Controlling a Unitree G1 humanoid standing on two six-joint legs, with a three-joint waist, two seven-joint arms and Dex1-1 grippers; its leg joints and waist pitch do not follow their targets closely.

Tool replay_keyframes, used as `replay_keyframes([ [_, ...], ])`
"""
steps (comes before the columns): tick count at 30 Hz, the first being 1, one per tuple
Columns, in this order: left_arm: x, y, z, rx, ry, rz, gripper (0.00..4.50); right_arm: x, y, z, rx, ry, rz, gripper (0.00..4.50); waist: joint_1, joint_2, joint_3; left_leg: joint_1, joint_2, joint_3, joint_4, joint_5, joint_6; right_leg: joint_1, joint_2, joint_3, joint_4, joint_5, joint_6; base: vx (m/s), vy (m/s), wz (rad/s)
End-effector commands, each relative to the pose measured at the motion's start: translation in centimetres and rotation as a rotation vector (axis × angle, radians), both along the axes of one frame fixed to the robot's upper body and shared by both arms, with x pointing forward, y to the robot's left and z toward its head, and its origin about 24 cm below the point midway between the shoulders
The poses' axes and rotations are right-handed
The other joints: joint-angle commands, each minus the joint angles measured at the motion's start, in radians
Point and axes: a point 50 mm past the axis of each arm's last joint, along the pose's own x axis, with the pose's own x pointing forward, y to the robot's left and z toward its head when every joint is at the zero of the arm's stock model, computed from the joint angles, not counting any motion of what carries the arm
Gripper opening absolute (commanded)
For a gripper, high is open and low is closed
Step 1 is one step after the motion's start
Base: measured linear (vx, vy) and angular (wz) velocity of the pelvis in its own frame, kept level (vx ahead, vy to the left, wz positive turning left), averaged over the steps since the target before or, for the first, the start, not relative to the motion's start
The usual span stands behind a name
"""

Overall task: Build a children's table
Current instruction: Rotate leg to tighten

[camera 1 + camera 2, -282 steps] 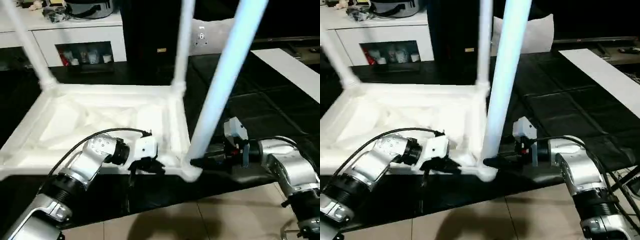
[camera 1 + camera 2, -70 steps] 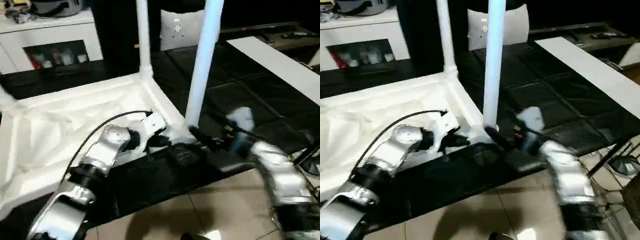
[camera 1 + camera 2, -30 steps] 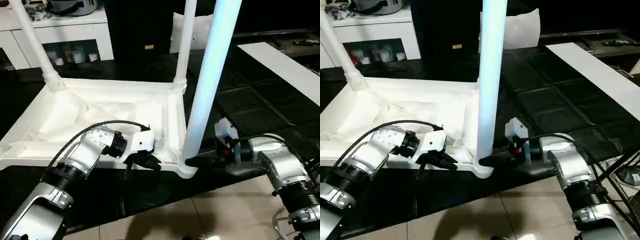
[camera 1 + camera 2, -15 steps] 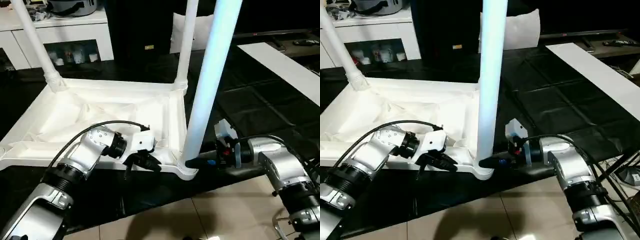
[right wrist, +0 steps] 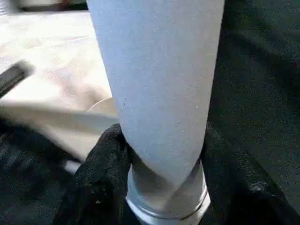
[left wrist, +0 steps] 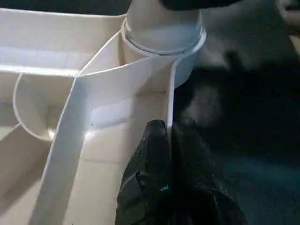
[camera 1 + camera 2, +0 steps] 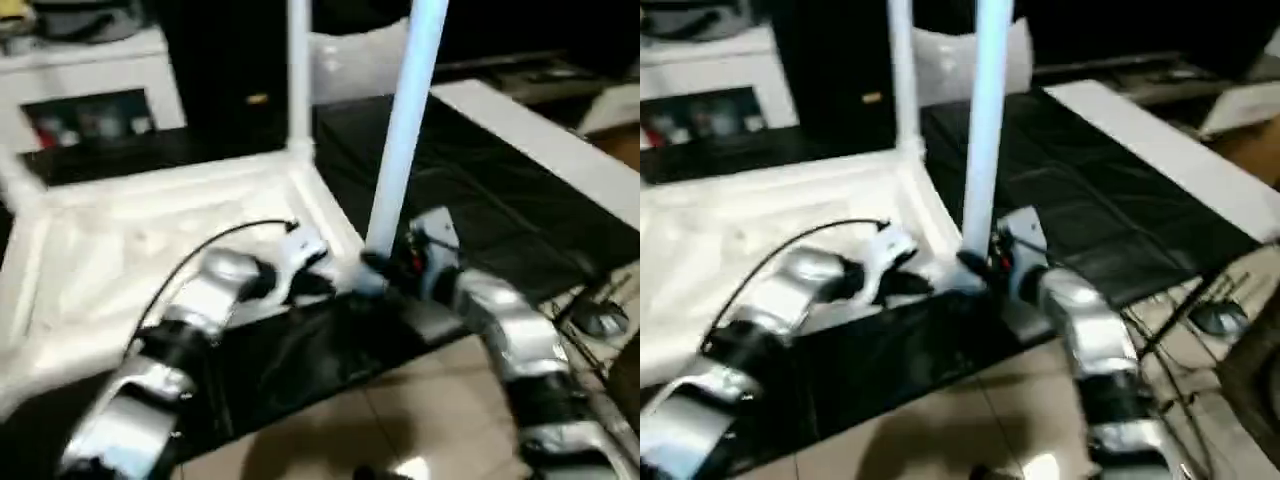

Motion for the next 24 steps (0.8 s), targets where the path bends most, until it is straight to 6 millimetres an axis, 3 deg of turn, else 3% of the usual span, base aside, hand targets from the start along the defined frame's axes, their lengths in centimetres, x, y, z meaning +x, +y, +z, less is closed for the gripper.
replay_keyframes([
  [1,1.4,-2.4,3.3,-0.099,-0.153,0.068,0.00,-0.3,4.2,0.0,0.049,0.018,0.071,2.26,-0.003,-0.006,-0.078,-0.019,-0.009,0.014,-0.073,-0.168,0.045,0.078,-0.056,0.032,-0.077,-0.544,0.036,0.000,0.000,0.00],
  [3,1.5,-2.8,3.5,-0.085,-0.196,0.057,0.00,-0.2,4.1,-0.1,-0.023,-0.024,0.042,2.61,0.000,-0.006,-0.081,-0.018,-0.004,0.014,-0.076,-0.122,0.064,0.075,-0.056,0.044,-0.067,-0.477,0.014,0.000,0.000,0.00],
  [5,1.4,-3.1,3.6,-0.077,-0.217,0.038,0.00,-0.3,4.1,-0.3,-0.039,-0.035,0.043,2.63,0.003,-0.009,-0.088,-0.024,-0.003,0.014,-0.077,-0.045,0.083,0.079,-0.054,0.056,-0.045,-0.388,-0.021,0.062,-0.019,0.05],
  [6,1.3,-3.2,3.5,-0.077,-0.213,0.021,0.00,-0.3,3.9,-0.2,-0.045,-0.055,0.048,2.71,0.009,-0.017,-0.091,-0.027,-0.005,0.015,-0.071,0.020,0.108,0.076,-0.053,0.067,-0.022,-0.317,-0.059,0.066,-0.024,0.05],
  [8,1.2,-3.2,3.4,-0.072,-0.213,0.005,0.00,-0.3,3.7,-0.2,-0.061,-0.078,0.056,2.96,0.015,-0.018,-0.099,-0.033,-0.008,0.016,-0.065,0.087,0.130,0.079,-0.052,0.073,-0.001,-0.243,-0.080,0.031,-0.013,0.02],
  [9,1.2,-3.2,3.4,-0.068,-0.214,-0.002,0.00,-0.4,3.6,-0.1,-0.074,-0.095,0.056,3.04,0.023,-0.018,-0.099,-0.031,-0.005,0.016,-0.062,0.152,0.157,0.074,-0.053,0.079,0.014,-0.172,-0.112,0.000,0.000,0.00],
  [11,0.9,-3.1,3.2,-0.059,-0.216,-0.053,0.00,-0.5,2.9,-0.1,-0.067,-0.091,0.032,3.17,0.039,-0.027,-0.100,-0.036,-0.013,0.019,-0.056,0.200,0.204,0.073,-0.051,0.085,0.029,-0.115,-0.131,0.000,0.000,0.00],
  [13,0.3,-2.9,2.8,-0.056,-0.215,-0.138,0.00,-0.6,1.7,-0.1,-0.067,-0.126,-0.009,3.50,0.054,-0.025,-0.097,-0.032,-0.013,0.025,-0.057,0.170,0.212,0.069,-0.053,0.087,0.024,-0.173,-0.114,0.000,0.000,0.00],
  [16,-0.1,-2.2,2.4,-0.048,-0.216,-0.194,0.00,-1.1,0.5,0.5,-0.005,-0.174,-0.018,3.62,0.063,-0.024,-0.092,-0.029,-0.008,0.026,-0.061,0.135,0.197,0.067,-0.051,0.086,0.015,-0.233,-0.091,0.000,0.000,0.00],
  [17,-0.2,-2.1,2.3,-0.047,-0.217,-0.196,0.00,-1.1,0.3,0.5,-0.003,-0.179,-0.027,3.85,0.065,-0.024,-0.090,-0.029,-0.006,0.026,-0.062,0.125,0.191,0.066,-0.051,0.086,0.012,-0.250,-0.083,0.000,0.000,0.00],
  [21,0.1,-1.4,2.0,-0.025,-0.236,-0.184,0.00,-2.3,-0.7,1.3,0.029,-0.241,-0.020,4.08,0.077,-0.030,-0.081,-0.023,-0.007,0.033,-0.072,0.023,0.131,0.063,-0.047,0.083,-0.012,-0.389,-0.016,0.000,0.000,0.00],
  [23,0.2,-1.0,2.2,-0.099,-0.234,-0.153,0.00,-4.0,-1.4,1.2,0.003,-0.193,0.007,4.37,0.082,-0.035,-0.076,-0.018,-0.012,0.036,-0.075,-0.033,0.101,0.057,-0.041,0.079,-0.030,-0.464,0.030,0.000,0.000,0.00],
  [24,0.1,-0.9,2.2,-0.127,-0.226,-0.160,0.43,-4.4,-1.5,0.9,0.007,-0.151,0.009,4.42,0.086,-0.036,-0.073,-0.016,-0.016,0.036,-0.077,-0.049,0.096,0.059,-0.035,0.079,-0.036,-0.486,0.054,0.000,0.000,0.00],
])
